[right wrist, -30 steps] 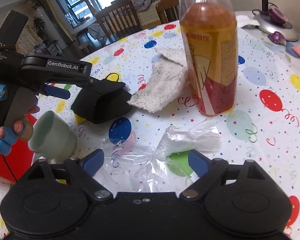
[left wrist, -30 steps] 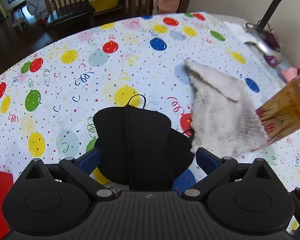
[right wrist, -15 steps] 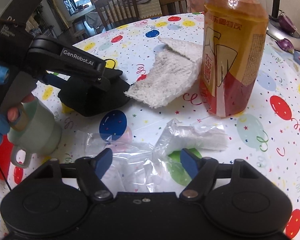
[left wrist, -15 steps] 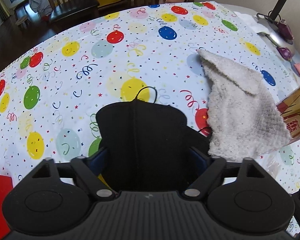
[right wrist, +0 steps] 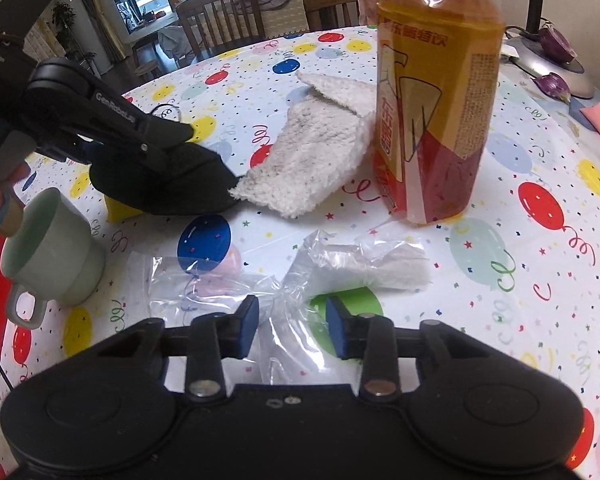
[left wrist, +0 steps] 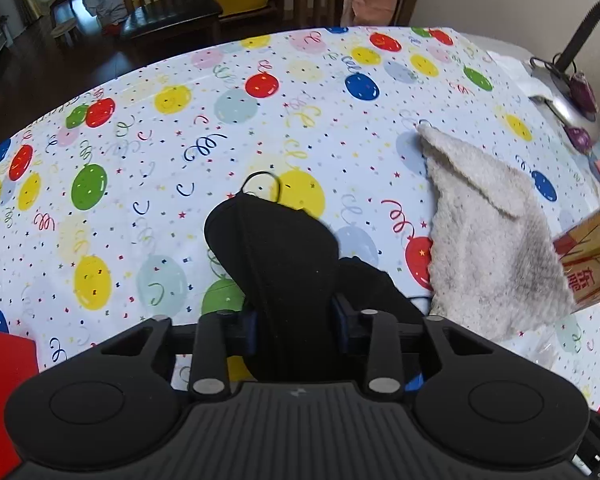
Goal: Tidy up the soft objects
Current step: 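Grasp the black mask with the left gripper while the right gripper grasps the clear plastic bag, then lift the mask and plastic bag and carry both over the red box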
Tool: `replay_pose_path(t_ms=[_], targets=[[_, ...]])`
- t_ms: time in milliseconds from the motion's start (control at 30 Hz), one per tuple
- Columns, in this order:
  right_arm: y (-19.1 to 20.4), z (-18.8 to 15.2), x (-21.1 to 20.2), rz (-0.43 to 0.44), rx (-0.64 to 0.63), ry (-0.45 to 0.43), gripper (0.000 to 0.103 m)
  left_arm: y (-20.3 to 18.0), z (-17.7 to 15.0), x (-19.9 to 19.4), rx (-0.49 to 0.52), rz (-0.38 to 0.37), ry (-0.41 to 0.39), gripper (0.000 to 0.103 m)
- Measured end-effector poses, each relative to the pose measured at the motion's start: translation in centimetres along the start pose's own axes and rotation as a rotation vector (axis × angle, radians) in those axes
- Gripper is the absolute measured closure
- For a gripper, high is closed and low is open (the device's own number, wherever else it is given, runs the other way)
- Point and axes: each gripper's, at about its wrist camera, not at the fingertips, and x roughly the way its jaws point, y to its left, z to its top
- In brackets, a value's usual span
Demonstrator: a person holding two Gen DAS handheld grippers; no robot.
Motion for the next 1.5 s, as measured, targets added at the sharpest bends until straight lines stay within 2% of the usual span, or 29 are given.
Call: replay_pose_path(t_ms=[200,433,667,1167,1500], targets=[[-0.3,-0.3,-1.3,0.003,-0.017,-0.033,0.085,0.2,-0.1,-1.5,-0.012,-0.030,-0.029,0.078],[-0.7,-0.3,-3.4,0.030,-0.024,-0.075,0.092,-0.1,-0.5,-3.9,-0.015,-0.077,-0.060,0.081],[-1.0,-0.2,-6.0,0.070,-0.033,-0.103,0.092,-0.3,-1.5,-6.7,-0.019,-0.136,-0.077,0.081],[-0.4,-0.5,-13.1,0.157,-0.141,-0.134,0.092,-0.3,-5.1,-13.0,0.003,-0.241,-0.115,0.081],[1.0,-0.1,-16.4,0.189,-0.202,-0.176,0.092,2.2,-7.2,-17.9,-0.010,-0.272,-0.174,0.081]])
